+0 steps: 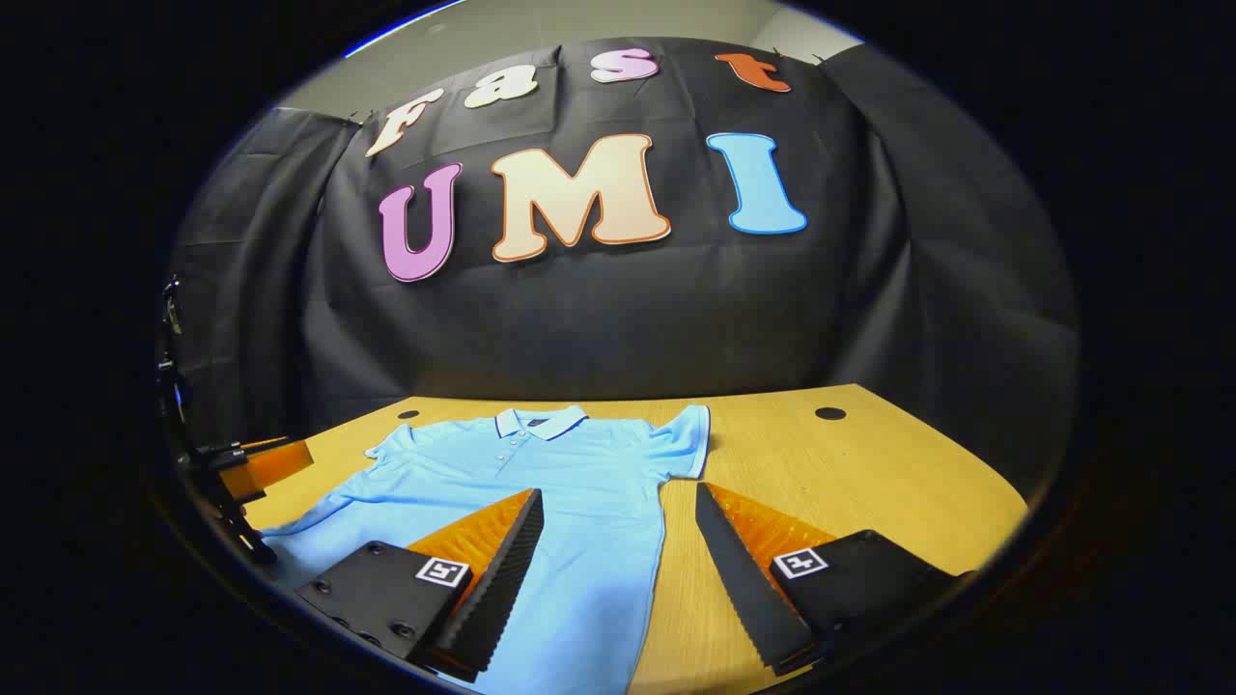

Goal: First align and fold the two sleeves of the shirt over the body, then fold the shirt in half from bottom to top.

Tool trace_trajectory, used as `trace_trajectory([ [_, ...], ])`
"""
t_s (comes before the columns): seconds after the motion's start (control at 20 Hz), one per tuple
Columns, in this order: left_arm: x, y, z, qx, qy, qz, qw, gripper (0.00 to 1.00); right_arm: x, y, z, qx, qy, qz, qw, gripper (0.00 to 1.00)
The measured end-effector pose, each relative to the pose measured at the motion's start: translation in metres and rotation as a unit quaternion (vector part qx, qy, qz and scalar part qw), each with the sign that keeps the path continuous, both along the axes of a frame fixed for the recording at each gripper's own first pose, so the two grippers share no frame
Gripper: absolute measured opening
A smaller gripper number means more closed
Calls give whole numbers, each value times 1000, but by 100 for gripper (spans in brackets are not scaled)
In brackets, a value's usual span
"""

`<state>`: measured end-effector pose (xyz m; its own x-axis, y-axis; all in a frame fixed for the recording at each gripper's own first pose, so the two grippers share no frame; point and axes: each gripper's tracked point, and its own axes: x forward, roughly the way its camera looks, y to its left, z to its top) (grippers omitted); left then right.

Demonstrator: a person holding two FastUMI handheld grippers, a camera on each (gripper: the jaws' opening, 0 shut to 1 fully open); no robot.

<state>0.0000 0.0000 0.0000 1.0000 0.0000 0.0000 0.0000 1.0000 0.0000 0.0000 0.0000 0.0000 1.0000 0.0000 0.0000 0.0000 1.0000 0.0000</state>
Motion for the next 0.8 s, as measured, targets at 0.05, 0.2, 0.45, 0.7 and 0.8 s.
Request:
trace_trajectory([
  [0.05,0,2,0,-1,0,0,1000,95,0,2,1,1,0,0,1000,98],
  [0.2,1,5,-2,-4,4,1,1000,95,6,6,4,-3,1,0,1000,98],
  [0.45,0,11,-6,-11,4,2,1000,95,12,11,12,-21,-3,-3,1000,98],
  [0.7,1,14,-5,-10,1,-1,1000,95,21,20,20,-35,-5,-2,999,98],
  [0.8,1,17,-7,-10,3,-1,1000,95,26,23,25,-42,-8,-1,999,98],
])
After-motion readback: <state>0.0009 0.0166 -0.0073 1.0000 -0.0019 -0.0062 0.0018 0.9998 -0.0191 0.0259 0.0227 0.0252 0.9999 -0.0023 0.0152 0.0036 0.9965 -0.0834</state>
